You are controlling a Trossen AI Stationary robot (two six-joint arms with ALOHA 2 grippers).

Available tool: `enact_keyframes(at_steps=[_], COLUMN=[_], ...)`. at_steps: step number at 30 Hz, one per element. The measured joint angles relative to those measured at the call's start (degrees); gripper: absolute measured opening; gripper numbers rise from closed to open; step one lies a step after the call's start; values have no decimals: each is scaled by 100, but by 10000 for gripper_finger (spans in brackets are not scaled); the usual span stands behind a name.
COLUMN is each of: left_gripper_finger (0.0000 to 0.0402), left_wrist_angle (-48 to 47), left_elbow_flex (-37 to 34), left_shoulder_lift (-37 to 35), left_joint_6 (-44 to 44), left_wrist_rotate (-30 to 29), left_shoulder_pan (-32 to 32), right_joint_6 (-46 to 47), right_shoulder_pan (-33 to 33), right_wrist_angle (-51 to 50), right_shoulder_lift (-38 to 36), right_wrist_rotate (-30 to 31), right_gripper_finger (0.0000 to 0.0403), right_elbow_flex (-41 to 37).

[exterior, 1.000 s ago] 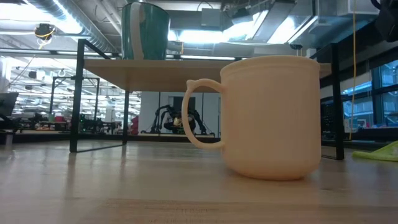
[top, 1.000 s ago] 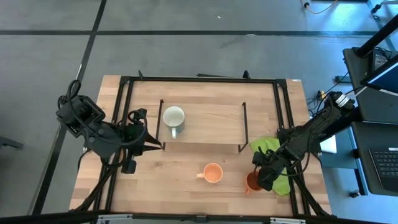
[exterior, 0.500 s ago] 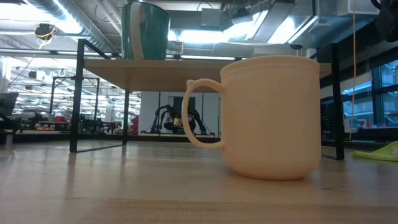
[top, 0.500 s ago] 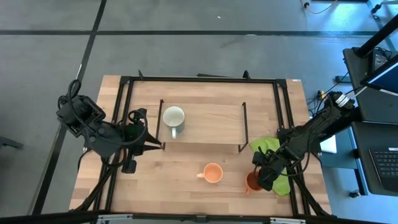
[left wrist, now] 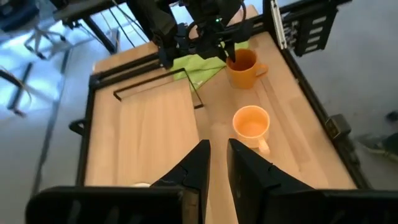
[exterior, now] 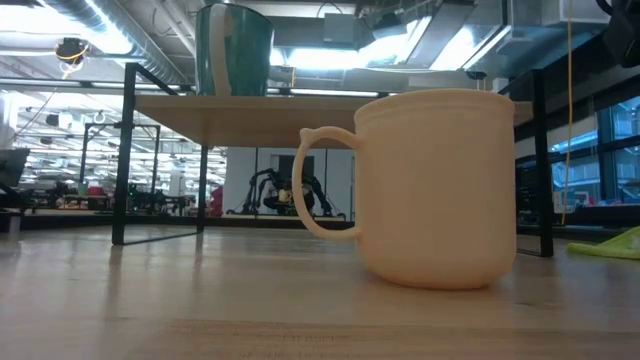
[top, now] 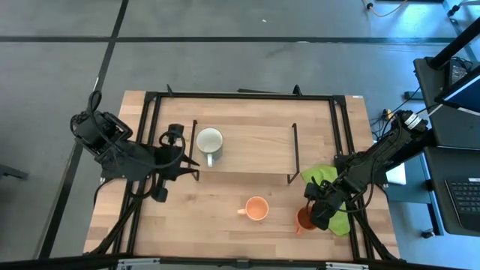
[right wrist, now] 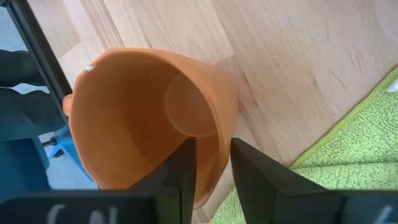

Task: Stack small to large cups/mugs on shelf
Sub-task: Put the orange mug on the shelf

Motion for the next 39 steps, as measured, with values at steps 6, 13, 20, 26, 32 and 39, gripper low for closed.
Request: enact_keyframes(at_steps=[6, 13, 20, 26, 32, 39], left_gripper_finger=[49, 49, 49, 49, 49, 49], left_wrist_angle=[2, 135, 586, 715, 1060, 1491], left_elbow_flex=[0, 0, 0, 0, 0, 0], left_shoulder_lift=[4, 7, 9, 9, 9, 9], left_joint_6=[124, 97, 98, 98, 98, 97], left_wrist_rotate=[2, 7, 5, 6, 12, 7], left_shoulder_pan=[134, 181, 181, 232, 360, 564], right_joint_6=[0, 0, 0, 0, 0, 0], right_shoulder_pan=[-1, 0, 0, 0, 0, 0], right_wrist_angle=[0, 1, 2, 2, 2, 2], right_shoulder_lift=[0, 0, 0, 0, 0, 0], right_wrist_rotate=[0, 0, 0, 0, 0, 0], right_gripper_finger=[100, 100, 100, 100, 100, 100], right_elbow_flex=[0, 0, 0, 0, 0, 0])
